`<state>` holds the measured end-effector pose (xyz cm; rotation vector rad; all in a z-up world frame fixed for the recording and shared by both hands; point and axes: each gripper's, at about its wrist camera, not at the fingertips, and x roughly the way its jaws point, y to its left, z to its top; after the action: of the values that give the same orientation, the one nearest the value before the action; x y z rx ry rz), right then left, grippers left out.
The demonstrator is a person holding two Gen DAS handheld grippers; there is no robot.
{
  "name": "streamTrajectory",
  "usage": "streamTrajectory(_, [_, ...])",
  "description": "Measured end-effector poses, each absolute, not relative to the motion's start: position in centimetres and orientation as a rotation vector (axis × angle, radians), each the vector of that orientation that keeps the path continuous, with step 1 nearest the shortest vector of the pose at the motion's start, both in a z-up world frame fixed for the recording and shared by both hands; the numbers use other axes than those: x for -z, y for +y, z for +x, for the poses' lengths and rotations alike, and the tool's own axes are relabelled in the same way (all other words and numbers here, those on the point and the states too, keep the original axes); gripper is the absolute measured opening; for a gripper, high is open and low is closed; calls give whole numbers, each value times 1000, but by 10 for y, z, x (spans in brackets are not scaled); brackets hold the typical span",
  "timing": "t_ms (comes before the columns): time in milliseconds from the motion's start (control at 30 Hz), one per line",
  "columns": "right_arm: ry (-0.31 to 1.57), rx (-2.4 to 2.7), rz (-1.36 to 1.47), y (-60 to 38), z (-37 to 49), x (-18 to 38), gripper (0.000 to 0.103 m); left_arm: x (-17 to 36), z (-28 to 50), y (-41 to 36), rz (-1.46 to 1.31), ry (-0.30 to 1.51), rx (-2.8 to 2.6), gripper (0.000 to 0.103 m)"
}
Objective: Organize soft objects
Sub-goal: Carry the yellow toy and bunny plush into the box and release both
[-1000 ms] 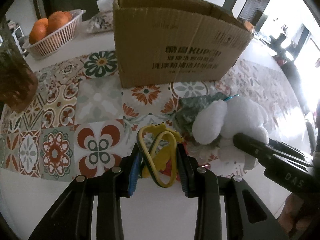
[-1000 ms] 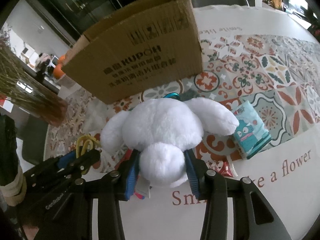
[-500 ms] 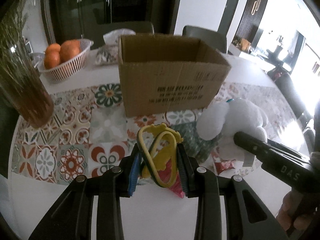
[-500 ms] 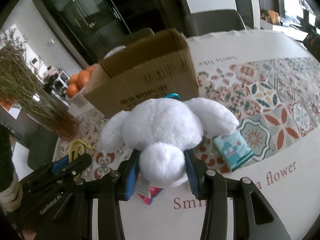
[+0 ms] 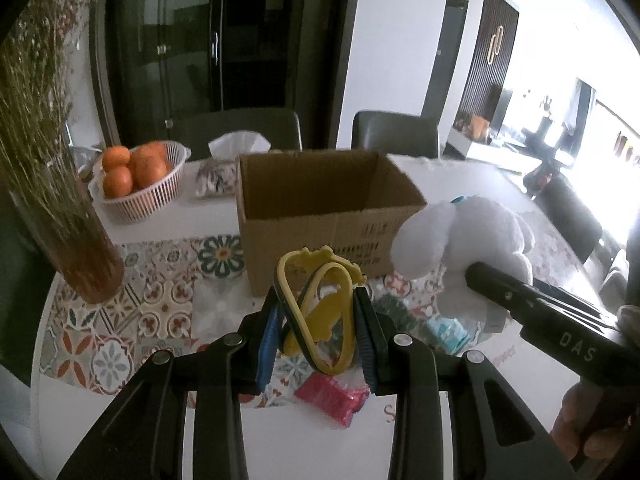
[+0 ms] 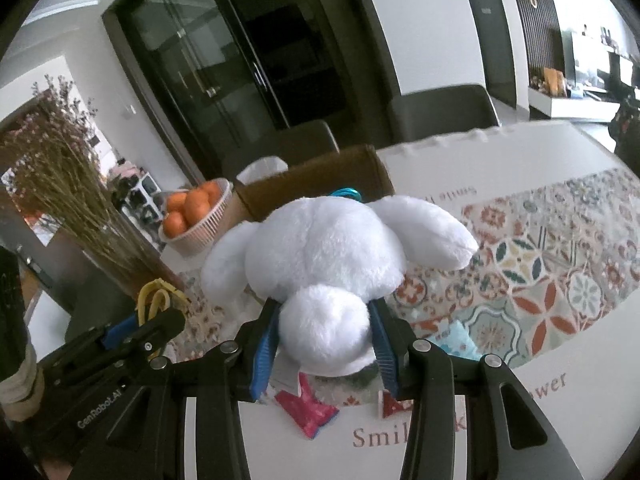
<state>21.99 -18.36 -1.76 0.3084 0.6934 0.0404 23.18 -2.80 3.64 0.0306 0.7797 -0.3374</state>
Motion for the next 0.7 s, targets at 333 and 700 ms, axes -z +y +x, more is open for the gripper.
streamTrajectory(333, [616,-63,281,-183,227,-17,44,-64,239,-28,9,708,341,34])
streamTrajectory(700, [569,-92,244,-181,248,-38,44,-85,261,-34,5,654,336,34])
